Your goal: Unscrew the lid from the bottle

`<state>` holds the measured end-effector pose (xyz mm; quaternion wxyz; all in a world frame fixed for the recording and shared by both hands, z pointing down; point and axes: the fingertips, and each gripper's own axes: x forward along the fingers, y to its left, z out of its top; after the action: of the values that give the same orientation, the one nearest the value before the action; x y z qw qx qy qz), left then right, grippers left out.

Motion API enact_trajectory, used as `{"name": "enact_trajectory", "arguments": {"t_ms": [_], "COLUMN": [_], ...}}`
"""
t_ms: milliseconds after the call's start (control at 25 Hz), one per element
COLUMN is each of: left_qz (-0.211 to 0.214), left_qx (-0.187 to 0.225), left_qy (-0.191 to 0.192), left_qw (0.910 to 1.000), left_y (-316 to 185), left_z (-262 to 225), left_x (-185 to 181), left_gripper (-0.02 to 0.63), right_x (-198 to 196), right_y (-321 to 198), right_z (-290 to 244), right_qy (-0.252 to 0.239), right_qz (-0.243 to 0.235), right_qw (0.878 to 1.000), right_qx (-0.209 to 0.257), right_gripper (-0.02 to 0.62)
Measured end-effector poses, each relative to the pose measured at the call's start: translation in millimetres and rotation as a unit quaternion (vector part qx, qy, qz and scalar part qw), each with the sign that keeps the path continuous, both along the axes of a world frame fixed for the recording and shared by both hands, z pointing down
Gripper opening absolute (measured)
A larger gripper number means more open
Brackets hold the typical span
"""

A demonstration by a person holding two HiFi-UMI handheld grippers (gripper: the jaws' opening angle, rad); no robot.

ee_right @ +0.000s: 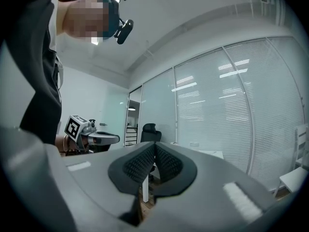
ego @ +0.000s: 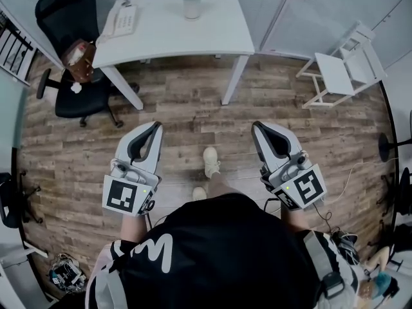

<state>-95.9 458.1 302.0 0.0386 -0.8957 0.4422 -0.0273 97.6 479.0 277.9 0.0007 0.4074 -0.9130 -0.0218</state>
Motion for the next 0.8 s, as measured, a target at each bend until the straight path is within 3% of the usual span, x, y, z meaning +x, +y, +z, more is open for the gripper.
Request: {"name": "enact_trajectory", "arguments": {"t_ms": [800], "left_qz": [-0.005], "left_qx": [0.004], "left_qy": [-0.006], "left_qw": [1.0], "left_y": [-91.3], "left_z": [1.9], "left_x": [11.9], "left_gripper": [0.003], "right_x": [13.8], "right_y": [-95.2], "right_z": [2.8], "right_qy": [-0.006], "right_qz": [0.003], "right_qw": [1.0], "right_qx": [0.007], "right_gripper": [0.002]}}
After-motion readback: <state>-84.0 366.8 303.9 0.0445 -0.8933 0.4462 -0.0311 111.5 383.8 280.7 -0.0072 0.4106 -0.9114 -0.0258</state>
